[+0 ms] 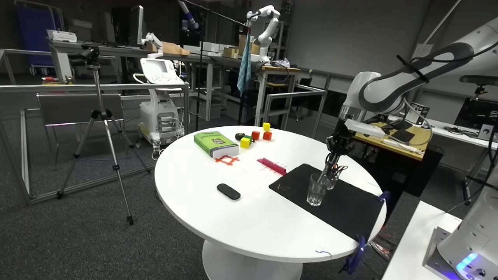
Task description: Move one scissors from the glass on the right to the glass on the left.
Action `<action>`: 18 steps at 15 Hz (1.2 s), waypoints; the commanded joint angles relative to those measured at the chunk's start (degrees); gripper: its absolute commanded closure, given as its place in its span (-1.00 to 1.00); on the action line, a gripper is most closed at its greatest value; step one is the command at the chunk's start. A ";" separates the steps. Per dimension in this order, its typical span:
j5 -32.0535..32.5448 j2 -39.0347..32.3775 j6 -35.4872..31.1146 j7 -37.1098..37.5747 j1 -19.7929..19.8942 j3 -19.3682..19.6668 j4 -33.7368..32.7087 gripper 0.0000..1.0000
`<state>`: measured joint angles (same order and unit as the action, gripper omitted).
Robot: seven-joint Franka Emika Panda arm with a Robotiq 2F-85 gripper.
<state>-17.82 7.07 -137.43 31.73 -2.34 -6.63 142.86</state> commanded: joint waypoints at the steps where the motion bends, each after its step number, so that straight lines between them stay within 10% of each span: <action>1: -3.18 -2.17 -1.64 -3.51 -1.09 0.58 -0.84 0.95; 11: -2.23 -7.39 -1.68 -4.32 -1.41 0.61 -1.29 0.95; 12: -2.16 -7.65 -1.61 -4.24 -1.43 0.62 -1.35 0.31; 18: -2.14 -8.36 -1.47 -4.38 -1.41 0.74 -1.72 -0.43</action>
<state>-19.62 -0.76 -137.94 28.67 -3.12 -6.62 141.86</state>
